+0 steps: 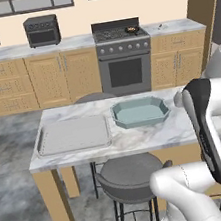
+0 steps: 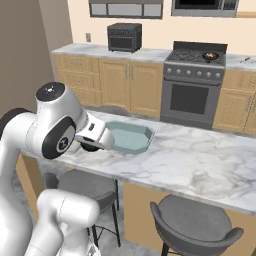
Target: Place the cold items (lemon and squash) from the fridge in one tupperware on the dining counter. Place the warm items (hot dog and kebab skewer) in the stove area in another tupperware.
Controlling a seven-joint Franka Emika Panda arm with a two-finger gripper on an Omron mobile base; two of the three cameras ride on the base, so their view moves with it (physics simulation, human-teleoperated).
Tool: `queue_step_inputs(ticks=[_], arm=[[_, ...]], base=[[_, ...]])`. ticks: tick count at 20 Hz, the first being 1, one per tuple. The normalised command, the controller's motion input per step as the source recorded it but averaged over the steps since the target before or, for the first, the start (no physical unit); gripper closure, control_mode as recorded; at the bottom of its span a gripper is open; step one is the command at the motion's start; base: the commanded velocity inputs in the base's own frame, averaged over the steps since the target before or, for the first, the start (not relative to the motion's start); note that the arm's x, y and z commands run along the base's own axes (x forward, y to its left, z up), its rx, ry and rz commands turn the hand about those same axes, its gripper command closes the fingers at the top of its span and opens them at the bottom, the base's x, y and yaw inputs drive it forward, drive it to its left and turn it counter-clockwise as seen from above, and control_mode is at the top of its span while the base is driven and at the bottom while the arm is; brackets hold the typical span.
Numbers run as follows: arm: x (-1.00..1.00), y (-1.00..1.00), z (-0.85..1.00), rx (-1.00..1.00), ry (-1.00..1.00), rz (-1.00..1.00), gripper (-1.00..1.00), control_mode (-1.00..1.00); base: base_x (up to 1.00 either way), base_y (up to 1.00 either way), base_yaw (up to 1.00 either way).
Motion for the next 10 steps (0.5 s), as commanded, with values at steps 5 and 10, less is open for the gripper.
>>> queue_step_inputs(ticks=[5, 10], arm=[[0.40, 0.07, 0.00, 0.03, 0.14, 0.00, 1.00, -1.00], [1.00, 0.19, -0.03, 0.05, 0.37, 0.00, 1.00, -1.00]], base=[[0.60, 0.07, 0.01], [0.00, 0.00, 0.00]])
